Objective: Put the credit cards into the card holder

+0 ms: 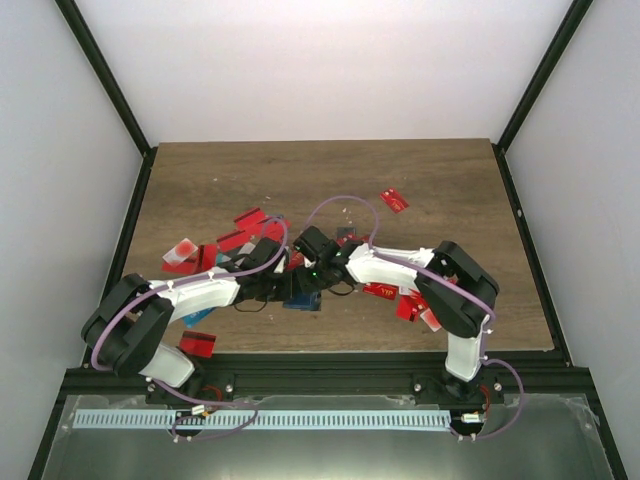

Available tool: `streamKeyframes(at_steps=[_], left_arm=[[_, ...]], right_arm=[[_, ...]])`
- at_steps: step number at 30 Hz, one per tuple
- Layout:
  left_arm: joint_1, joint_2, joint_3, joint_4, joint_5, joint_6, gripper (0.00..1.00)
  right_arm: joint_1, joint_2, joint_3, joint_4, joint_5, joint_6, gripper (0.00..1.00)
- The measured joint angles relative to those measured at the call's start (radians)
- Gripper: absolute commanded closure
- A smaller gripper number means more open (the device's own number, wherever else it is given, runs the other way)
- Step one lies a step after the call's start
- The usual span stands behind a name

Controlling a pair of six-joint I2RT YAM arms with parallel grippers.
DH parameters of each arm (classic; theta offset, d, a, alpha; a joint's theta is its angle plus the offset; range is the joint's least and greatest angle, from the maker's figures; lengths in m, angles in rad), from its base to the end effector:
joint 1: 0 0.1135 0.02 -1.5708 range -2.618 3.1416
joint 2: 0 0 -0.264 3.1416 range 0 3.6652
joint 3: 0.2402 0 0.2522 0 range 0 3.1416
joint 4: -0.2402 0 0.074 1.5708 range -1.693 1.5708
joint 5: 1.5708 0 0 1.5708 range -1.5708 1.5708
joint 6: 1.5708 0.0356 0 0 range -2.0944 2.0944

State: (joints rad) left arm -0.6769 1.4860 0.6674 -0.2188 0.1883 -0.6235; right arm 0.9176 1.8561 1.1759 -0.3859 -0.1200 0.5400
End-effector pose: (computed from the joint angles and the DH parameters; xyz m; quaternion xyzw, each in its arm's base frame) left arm 0.2018 -0.1707 0.1448 0.0504 0.9594 -0.2310 0.1539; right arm 0.2247 0.3007 0.1637 -0.1961 0.9466 0.2093 0.1473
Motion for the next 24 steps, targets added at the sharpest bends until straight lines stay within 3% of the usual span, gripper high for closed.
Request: streamKeyframes(at_steps=[6,11,16,24], left_arm=[[0.000,0.000,0.000,0.001,0.001,0.000,0.96],[0.000,0.000,-0.002,0.006,0.005,0.000,0.96],[0.000,0.000,-0.003,0.009,0.008,0.001,0.96],[0.000,0.000,-0.002,0.009,0.010,0.010,0.96]], right_arm=[[0.000,-0.017,-0.053,0.082,-0.014,0.042,0.77],[-0.007,-0.069,-0.150,0.183,-0.031,0.080,0.77],[-0.025,-0.159,-0.216,0.199,-0.044,0.068,0.70],[-0.087,-0.317,-0.313,0.245,-0.056,0.033,0.74]])
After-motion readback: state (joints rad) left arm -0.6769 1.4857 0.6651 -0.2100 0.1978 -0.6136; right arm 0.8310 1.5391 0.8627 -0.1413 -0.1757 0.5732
